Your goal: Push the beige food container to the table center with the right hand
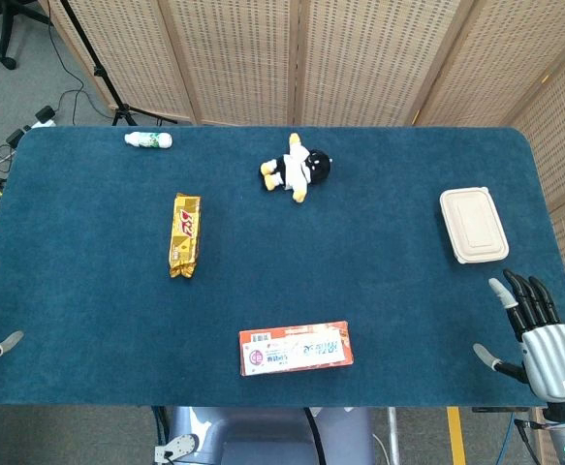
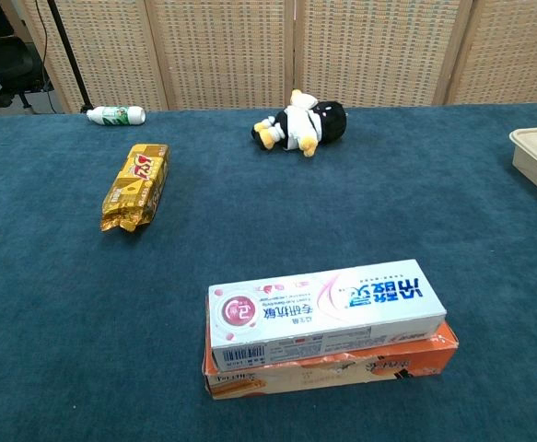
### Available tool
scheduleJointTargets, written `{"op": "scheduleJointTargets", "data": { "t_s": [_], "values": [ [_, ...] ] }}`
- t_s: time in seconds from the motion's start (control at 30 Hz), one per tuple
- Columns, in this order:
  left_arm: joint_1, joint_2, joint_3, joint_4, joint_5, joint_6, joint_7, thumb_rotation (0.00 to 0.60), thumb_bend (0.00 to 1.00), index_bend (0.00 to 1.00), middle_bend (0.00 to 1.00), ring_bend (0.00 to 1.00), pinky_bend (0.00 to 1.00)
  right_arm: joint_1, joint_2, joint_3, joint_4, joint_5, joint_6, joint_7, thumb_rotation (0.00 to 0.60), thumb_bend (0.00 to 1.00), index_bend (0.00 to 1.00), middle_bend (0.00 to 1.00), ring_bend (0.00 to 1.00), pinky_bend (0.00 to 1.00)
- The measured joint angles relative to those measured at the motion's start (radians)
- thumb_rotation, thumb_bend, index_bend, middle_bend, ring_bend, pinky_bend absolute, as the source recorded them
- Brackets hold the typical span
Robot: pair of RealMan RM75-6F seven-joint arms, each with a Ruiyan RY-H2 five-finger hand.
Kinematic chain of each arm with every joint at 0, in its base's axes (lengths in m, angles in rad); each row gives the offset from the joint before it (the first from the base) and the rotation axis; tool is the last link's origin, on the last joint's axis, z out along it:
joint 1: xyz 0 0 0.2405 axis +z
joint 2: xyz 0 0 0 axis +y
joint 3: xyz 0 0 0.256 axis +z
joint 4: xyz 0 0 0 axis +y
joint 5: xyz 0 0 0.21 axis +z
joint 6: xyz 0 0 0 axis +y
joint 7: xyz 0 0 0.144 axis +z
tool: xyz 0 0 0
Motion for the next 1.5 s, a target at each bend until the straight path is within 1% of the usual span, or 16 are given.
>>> {"op": "scheduleJointTargets", "data": {
  "t_s": [0.17, 0.3, 0.4, 0.5, 0.53, 0.6, 0.67, 0.73, 0.8, 0.83, 0.93, 1.0, 1.1, 1.17, 1.3, 1.5],
  "values": [
    [-0.001, 0.0, 0.003, 0.0, 0.002, -0.004, 0.002, 0.6, 0.0, 0.0, 0.0, 0.0, 0.0, 0.003, 0.003, -0.007, -0.001, -0.003, -0.009, 0.01, 0.6, 0.0, 0.0, 0.0, 0.0, 0.0],
    [-0.004, 0.001, 0.002, -0.003, 0.003, -0.006, 0.004, 0.6, 0.0, 0.0, 0.0, 0.0, 0.0, 0.009, 0.009, -0.015, 0.0, -0.008, -0.02, 0.055, 0.6, 0.0, 0.0, 0.0, 0.0, 0.0],
    [-0.009, 0.002, 0.0, 0.0, 0.002, -0.012, 0.003, 0.6, 0.0, 0.0, 0.0, 0.0, 0.0, 0.025, 0.019, -0.02, 0.003, -0.01, -0.041, 0.136, 0.6, 0.0, 0.0, 0.0, 0.0, 0.0],
    [-0.014, 0.007, -0.005, -0.001, -0.002, -0.018, -0.006, 0.6, 0.0, 0.0, 0.0, 0.0, 0.0, 0.055, 0.036, -0.023, 0.013, -0.009, -0.08, 0.272, 0.6, 0.01, 0.0, 0.0, 0.0, 0.0],
    [-0.015, 0.009, -0.006, -0.001, -0.004, -0.019, -0.011, 0.6, 0.0, 0.0, 0.0, 0.0, 0.0, 0.071, 0.046, -0.024, 0.018, -0.008, -0.1, 0.342, 0.6, 0.03, 0.0, 0.0, 0.0, 0.0],
    [-0.018, 0.015, -0.01, -0.005, -0.007, -0.021, -0.023, 0.6, 0.0, 0.0, 0.0, 0.0, 0.0, 0.1, 0.063, -0.024, 0.028, -0.006, -0.134, 0.465, 0.6, 0.1, 0.0, 0.0, 0.0, 0.0],
    [-0.019, 0.019, -0.011, -0.008, -0.008, -0.021, -0.032, 0.6, 0.0, 0.0, 0.0, 0.0, 0.0, 0.14, 0.087, -0.023, 0.044, -0.002, -0.183, 0.629, 0.6, 0.16, 0.0, 0.0, 0.0, 0.0],
    [-0.018, 0.025, -0.014, -0.01, -0.01, -0.02, -0.047, 0.6, 0.0, 0.0, 0.0, 0.0, 0.0, 0.19, 0.111, -0.02, 0.068, 0.008, -0.247, 0.801, 0.6, 0.24, 0.0, 0.0, 0.0, 0.0],
    [-0.018, 0.03, -0.016, -0.012, -0.015, -0.017, -0.056, 0.6, 0.0, 0.0, 0.0, 0.0, 0.0, 0.242, 0.132, -0.014, 0.095, 0.021, -0.319, 0.941, 0.6, 0.39, 0.0, 0.0, 0.0, 0.0],
    [-0.018, 0.03, -0.017, -0.012, -0.016, -0.018, -0.057, 0.6, 0.0, 0.0, 0.0, 0.0, 0.0, 0.278, 0.144, -0.01, 0.116, 0.033, -0.376, 1.026, 0.6, 0.48, 0.0, 0.0, 0.0, 0.0],
    [-0.02, 0.03, -0.018, -0.011, -0.022, -0.024, -0.057, 0.6, 0.0, 0.0, 0.0, 0.0, 0.0, 0.368, 0.162, 0.001, 0.177, 0.069, -0.534, 1.204, 0.6, 0.69, 0.0, 0.0, 0.0, 0.0],
    [-0.022, 0.029, -0.02, -0.011, -0.028, -0.031, -0.054, 0.6, 0.0, 0.0, 0.0, 0.0, 0.0, 0.418, 0.165, 0.007, 0.224, 0.092, -0.626, 1.296, 0.6, 0.77, 0.0, 0.0, 0.0, 0.0],
    [-0.027, 0.026, -0.023, -0.013, -0.042, -0.043, -0.043, 0.6, 0.0, 0.0, 0.0, 0.0, 0.0, 0.49, 0.152, 0.012, 0.325, 0.126, -0.769, 1.44, 0.6, 0.85, 0.0, 0.0, 0.0, 0.0],
    [-0.03, 0.024, -0.026, -0.015, -0.048, -0.049, -0.033, 0.6, 0.0, 0.0, 0.0, 0.0, 0.0, 0.535, 0.127, 0.011, 0.422, 0.141, -0.848, 1.533, 0.6, 0.85, 0.0, 0.0, 0.0, 0.0],
    [-0.038, 0.02, -0.03, -0.021, -0.061, -0.066, -0.013, 0.6, 0.0, 0.0, 0.0, 0.0, 0.0, 0.589, 0.073, -0.003, 0.56, 0.149, -0.946, 1.63, 0.6, 0.86, 0.0, 0.0, 0.0, 0.0],
    [-0.05, 0.011, -0.036, -0.023, -0.087, -0.095, 0.019, 0.6, 0.0, 0.0, 0.0, 0.0, 0.0, 0.641, -0.052, -0.041, 0.759, 0.154, -1.098, 1.762, 0.6, 0.95, 0.04, 0.0, 0.0, 0.0]
  ]
}}
